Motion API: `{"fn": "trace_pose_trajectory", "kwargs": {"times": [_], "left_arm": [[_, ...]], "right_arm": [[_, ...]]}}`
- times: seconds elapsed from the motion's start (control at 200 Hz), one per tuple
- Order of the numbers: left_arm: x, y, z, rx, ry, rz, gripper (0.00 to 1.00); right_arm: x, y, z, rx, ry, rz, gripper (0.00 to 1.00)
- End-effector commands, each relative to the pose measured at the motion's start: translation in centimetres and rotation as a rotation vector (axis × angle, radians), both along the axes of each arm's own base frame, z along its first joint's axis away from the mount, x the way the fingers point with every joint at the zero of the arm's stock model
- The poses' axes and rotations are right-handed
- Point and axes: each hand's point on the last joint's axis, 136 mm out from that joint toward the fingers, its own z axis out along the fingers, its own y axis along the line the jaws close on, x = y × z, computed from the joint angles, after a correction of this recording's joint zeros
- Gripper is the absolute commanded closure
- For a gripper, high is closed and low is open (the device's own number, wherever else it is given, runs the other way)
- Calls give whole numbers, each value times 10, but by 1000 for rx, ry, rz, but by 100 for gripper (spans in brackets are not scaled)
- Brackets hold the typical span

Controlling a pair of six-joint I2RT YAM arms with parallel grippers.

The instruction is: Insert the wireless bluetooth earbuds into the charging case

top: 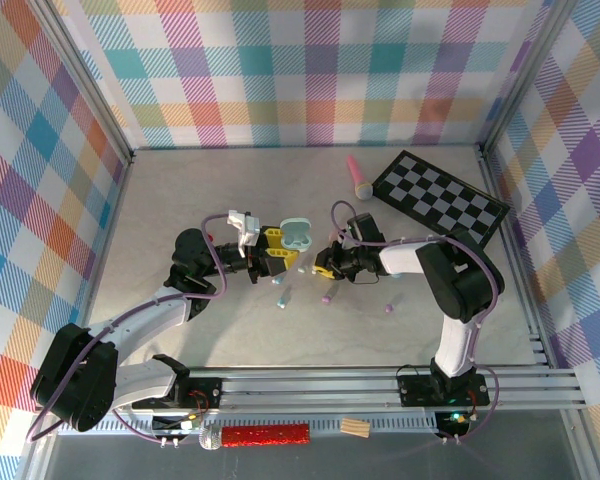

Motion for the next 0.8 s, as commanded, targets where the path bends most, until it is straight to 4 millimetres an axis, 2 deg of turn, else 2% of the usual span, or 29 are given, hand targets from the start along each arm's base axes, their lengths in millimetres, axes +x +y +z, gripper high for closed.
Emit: {"fn": "trace_pose_trajectory", "kwargs": {"times": [0.0,0.3,0.485,0.695,0.795], "left_arm": [[-4,3,4,-8,-46,-8,63],[-4,3,3,-5,-45,-9,63],[-3,3,2,-4,-44,-8,63],[-2,3,1,-2,-39,-5,62],[-1,4,0,-2,-40,3,62]], "right_arm": [[2,-1,-12,-44,11,3,77],[3,-2,-19,-79,24,11,74],[2,-2,-24,-100,32,20,78],[4,1,-16,-134,-32,57,81],[6,-5,-9,-176,-74,46,81]]}}
